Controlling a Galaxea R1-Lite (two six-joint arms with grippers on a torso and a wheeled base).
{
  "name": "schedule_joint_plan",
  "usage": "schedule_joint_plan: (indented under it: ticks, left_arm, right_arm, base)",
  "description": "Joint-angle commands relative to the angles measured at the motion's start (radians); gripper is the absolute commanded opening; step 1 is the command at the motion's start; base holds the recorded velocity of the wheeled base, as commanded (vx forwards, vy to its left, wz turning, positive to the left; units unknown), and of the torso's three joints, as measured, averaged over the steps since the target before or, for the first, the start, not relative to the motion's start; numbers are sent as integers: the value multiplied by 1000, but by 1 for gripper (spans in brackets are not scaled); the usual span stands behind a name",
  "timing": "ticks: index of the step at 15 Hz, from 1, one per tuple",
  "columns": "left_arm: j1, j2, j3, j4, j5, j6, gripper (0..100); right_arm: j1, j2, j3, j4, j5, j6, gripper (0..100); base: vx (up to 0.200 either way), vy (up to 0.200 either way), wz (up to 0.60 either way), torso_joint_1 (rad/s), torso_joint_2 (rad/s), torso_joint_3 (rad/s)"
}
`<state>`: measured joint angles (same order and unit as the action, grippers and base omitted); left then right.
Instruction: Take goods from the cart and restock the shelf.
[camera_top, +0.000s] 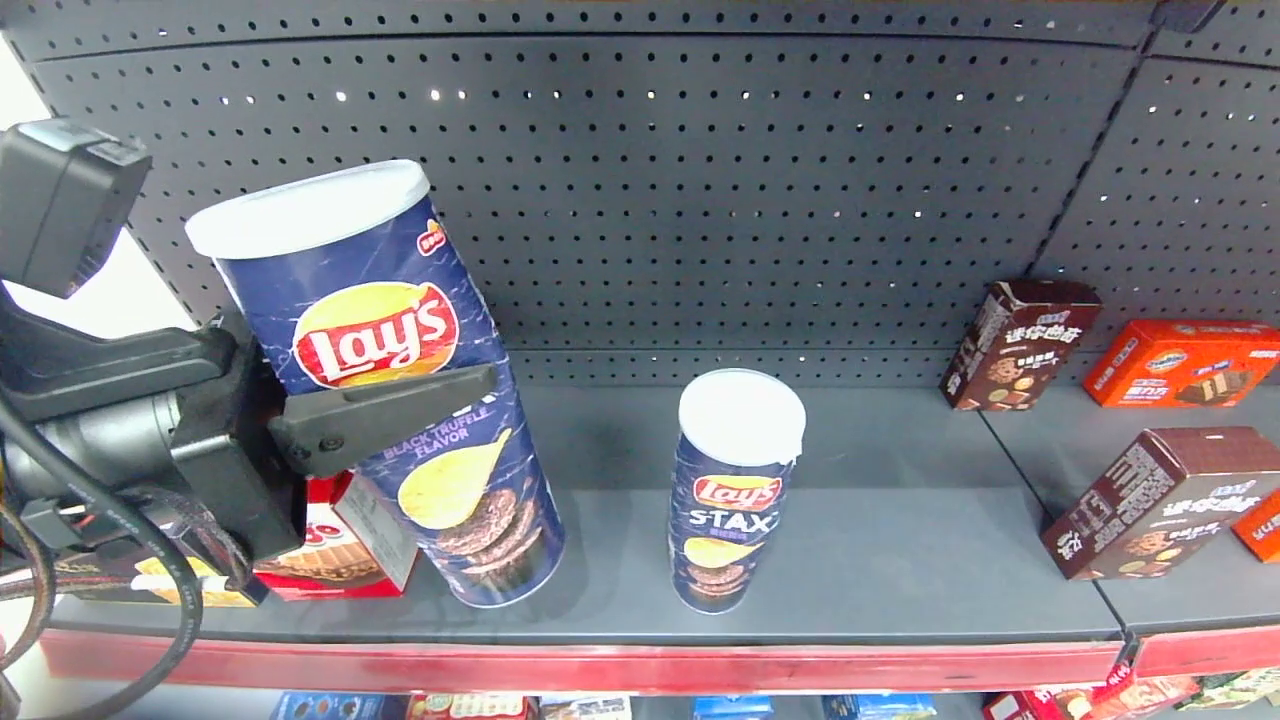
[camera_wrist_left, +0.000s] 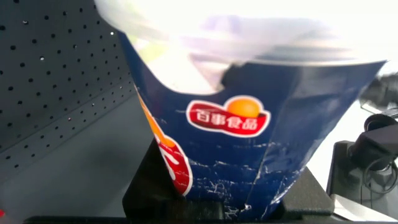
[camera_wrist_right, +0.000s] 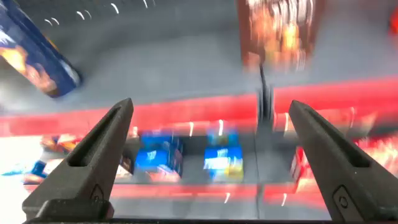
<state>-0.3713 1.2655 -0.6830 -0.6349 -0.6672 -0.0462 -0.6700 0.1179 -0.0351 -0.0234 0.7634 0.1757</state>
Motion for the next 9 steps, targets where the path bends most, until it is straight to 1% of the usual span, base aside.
schedule_joint_plan:
  ticks: [1,3,4,5,6,7,9]
  left_arm:
    - [0,-8,14,-2,0,0,0]
    - [-1,-6,19,-6,-2,0,0]
    - [-1,-6,17,-6,-2,0,0]
    - [-1,-6,14,-5,-2,0,0]
    - [-1,-6,10,-2,0,0,0]
    - [-1,-6,10,-2,0,0,0]
    - [-3,-5,13,-6,0,0,0]
  right_arm:
    - [-11,-118,4,13,-16,-30,100]
    - [-10,-118,9,11,-21,-139,100]
    - [-22,-118,7,16,-72,-150,100]
    - [-56,-118,11,14,-222,-160,100]
    - [-94,-118,14,13,-460,-160,100]
    - [-92,-118,15,10,-549,-160,100]
    - [-99,-118,15,11,-572,-173,100]
  base:
    - [0,0,0,0,0,0]
    - [0,0,0,0,0,0]
    - [0,0,0,0,0,0]
    - [0,0,0,0,0,0]
    - [0,0,0,0,0,0]
    - [0,0,0,0,0,0]
    - [0,0,0,0,0,0]
